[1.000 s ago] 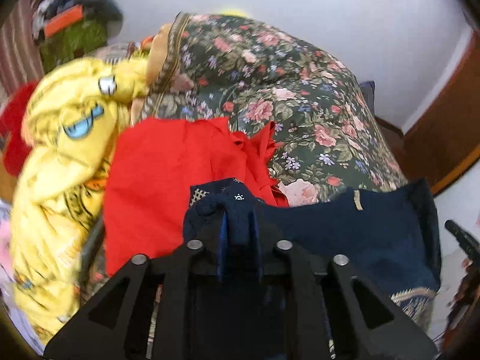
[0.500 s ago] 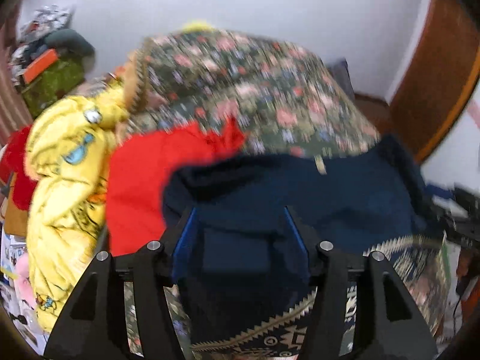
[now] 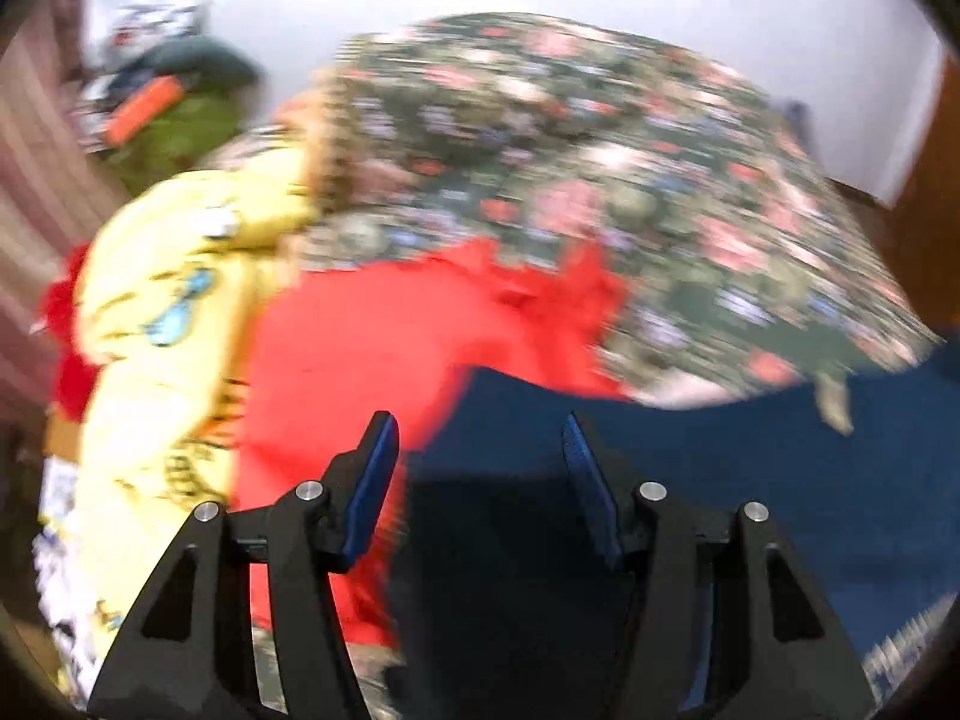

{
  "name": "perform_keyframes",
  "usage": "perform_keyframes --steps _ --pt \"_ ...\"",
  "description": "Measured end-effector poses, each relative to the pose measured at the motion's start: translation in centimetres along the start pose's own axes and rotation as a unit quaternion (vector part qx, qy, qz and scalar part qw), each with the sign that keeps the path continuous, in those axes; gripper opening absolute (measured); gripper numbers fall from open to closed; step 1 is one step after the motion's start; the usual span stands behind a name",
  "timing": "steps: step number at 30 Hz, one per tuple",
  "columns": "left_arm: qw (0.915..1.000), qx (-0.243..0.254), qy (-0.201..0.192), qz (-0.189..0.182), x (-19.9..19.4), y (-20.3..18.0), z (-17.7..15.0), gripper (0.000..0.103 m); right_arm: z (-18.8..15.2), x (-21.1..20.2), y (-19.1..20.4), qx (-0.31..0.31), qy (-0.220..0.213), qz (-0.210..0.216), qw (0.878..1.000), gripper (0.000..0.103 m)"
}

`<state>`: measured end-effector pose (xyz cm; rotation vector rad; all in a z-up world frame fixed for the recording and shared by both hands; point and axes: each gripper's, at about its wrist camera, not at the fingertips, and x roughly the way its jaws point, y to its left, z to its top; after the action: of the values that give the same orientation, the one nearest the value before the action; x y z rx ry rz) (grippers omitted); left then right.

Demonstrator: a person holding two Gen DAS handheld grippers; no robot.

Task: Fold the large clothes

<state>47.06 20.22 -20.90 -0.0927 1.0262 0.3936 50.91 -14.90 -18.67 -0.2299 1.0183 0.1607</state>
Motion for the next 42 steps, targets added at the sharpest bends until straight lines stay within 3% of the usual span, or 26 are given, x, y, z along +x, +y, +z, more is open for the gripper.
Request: perform_keyframes --steps 2,7,10,15,20,24,28,33,35,38,42 --pt "0.9999 -0.016 -0.002 -0.006 -0.2 1.3 0.0 0.057 -0.7 -0.5 -1.4 0.020 0.003 0.026 0.999 0.059" --pt "0.9984 0.014 -0.020 -0.050 -3.3 1.5 -2.4 0.057 -2.0 -4.2 0.6 -0.037 -0.043 -0.003 0.998 0.062" --pt "0.9950 0.041 -0.022 -0.089 -5.7 0.3 -4.7 0.057 -3.0 -6.6 2.4 -0.056 -0.060 0.033 0.996 0.062" --pt "0.9861 0.067 -0.013 -0.151 -8.4 -1.6 -9.5 0.076 -4.9 -7.4 6.1 -0.074 -0.053 0.110 0.990 0.075" --pt "0.9877 0.077 0.002 -0.137 -8.0 -1.4 -13.8 0.086 -7.9 -5.2 8.0 -0.094 0.003 0.110 0.989 0.075" --pt "0.9894 0.016 0.010 -0.144 -8.2 1.9 -15.8 0.089 -9.9 -5.8 7.3 -0.077 0.019 0.136 0.987 0.079" --pt "0.9935 -0.014 0.027 -0.110 -8.3 4.7 -17.2 0.089 -10.9 -6.9 6.3 -0.077 0.027 0.129 0.988 0.079" --pt "0.9897 -0.082 0.028 -0.114 -9.1 7.9 -19.0 0.089 -11.4 -8.3 6.0 -0.076 0.017 0.126 0.989 0.079" --pt "0.9839 -0.106 0.035 -0.140 -9.2 8.2 -19.5 0.089 -11.8 -8.6 5.9 -0.065 0.014 0.129 0.989 0.079" --pt "0.9686 -0.137 0.053 -0.200 -9.0 7.9 -20.3 0.089 -11.8 -8.7 6.0 -0.051 0.015 0.142 0.988 0.079" --pt "0.9394 -0.171 0.078 -0.287 -8.1 6.3 -20.9 0.089 -11.9 -8.8 6.2 -0.037 0.017 0.164 0.986 0.079"
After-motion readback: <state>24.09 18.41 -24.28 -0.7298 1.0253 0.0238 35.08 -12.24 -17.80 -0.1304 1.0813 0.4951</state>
